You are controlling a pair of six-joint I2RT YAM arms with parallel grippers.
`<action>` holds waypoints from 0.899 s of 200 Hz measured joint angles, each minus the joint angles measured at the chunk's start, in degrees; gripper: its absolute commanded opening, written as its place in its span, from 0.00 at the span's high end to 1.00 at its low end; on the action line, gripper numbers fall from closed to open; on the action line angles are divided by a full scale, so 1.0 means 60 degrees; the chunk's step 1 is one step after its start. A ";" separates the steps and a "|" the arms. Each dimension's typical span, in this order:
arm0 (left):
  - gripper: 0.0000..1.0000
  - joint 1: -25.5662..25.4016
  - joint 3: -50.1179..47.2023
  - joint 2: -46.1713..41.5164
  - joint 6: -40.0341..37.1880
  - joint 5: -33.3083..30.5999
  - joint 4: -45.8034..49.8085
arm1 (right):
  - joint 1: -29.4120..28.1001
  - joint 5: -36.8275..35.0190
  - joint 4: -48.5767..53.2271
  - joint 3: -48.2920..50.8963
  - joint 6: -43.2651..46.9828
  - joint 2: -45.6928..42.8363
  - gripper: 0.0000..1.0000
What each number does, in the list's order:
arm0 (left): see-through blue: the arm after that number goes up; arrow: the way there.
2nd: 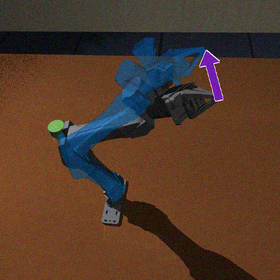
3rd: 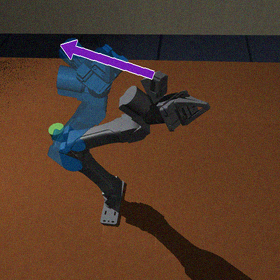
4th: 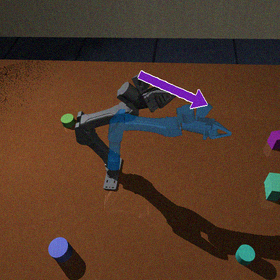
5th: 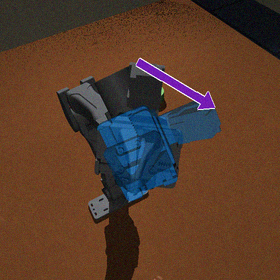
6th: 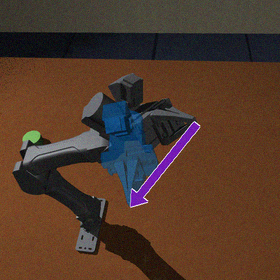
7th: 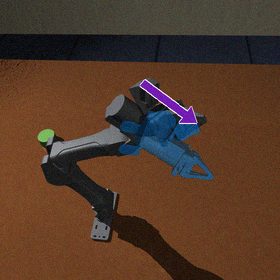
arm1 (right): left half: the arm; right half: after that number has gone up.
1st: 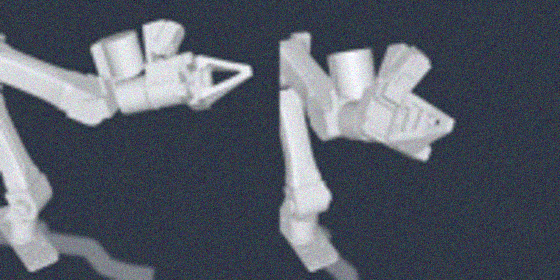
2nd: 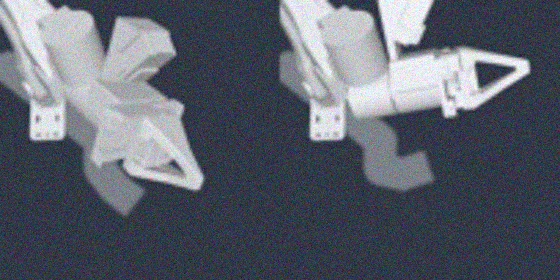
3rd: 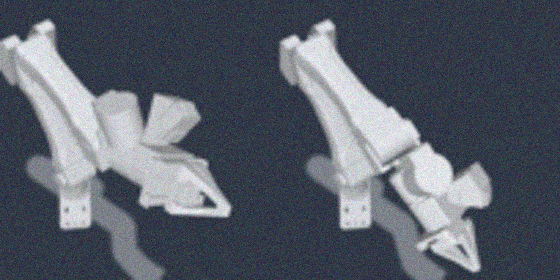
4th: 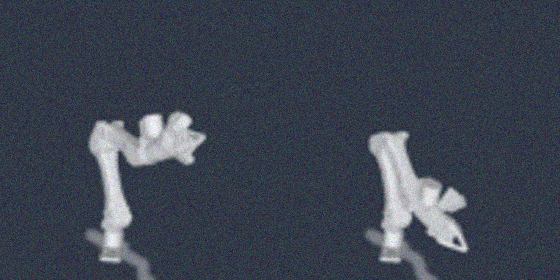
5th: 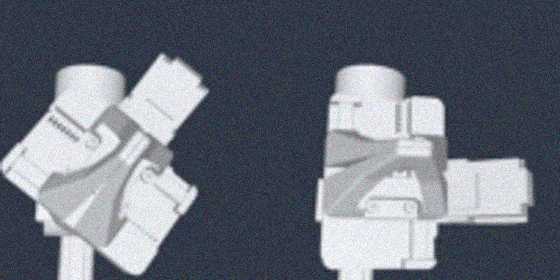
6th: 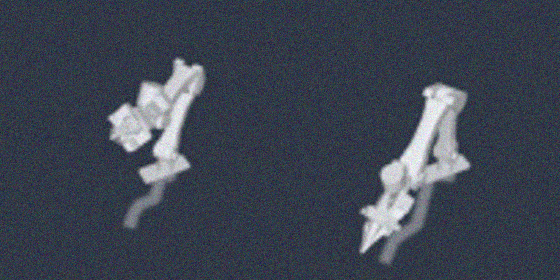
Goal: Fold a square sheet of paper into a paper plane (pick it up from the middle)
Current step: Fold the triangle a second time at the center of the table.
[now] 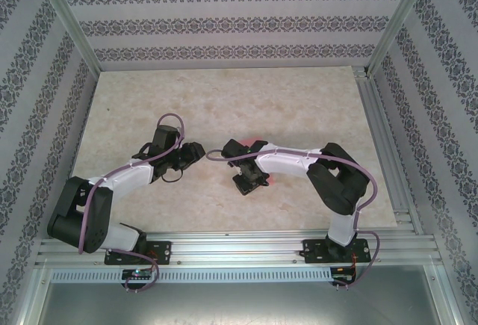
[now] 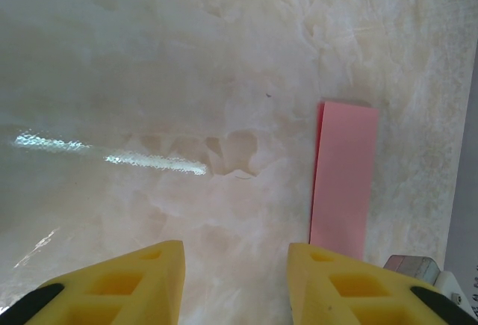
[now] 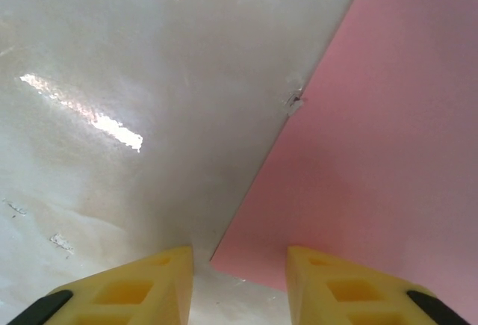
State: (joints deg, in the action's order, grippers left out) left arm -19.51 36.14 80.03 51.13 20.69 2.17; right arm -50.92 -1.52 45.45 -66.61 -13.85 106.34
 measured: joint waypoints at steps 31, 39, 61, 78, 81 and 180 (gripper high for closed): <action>0.58 0.0000 0.0000 0.0000 0.0000 0.0000 0.0000 | 0.0011 -0.0164 0.0080 0.0000 -0.0025 -0.0055 0.72; 0.58 0.0000 0.0000 0.0000 -0.0004 0.0000 0.0000 | 0.0011 -0.0222 0.0109 0.0000 -0.0033 -0.0095 0.72; 0.57 0.0000 0.0000 0.0000 -0.0004 0.0000 0.0000 | 0.0073 -0.0288 0.0157 0.0000 -0.0033 -0.0280 0.75; 0.58 0.0000 0.0000 0.0000 0.0000 0.0004 0.0000 | 0.0135 -0.0328 0.0171 0.0000 -0.0029 -0.0444 0.76; 0.57 0.0000 0.0000 0.0000 0.0000 0.0000 0.0000 | 0.0135 -0.0346 0.0175 0.0000 -0.0033 -0.0470 0.76; 0.57 0.0000 0.0000 0.0004 -0.0004 0.0076 0.0000 | 0.0262 -0.0379 0.0124 0.0011 -0.0062 -0.0583 0.84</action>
State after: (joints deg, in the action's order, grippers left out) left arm -19.51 36.14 80.05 51.11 21.15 2.17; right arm -49.34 -3.79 46.19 -66.54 -14.22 102.85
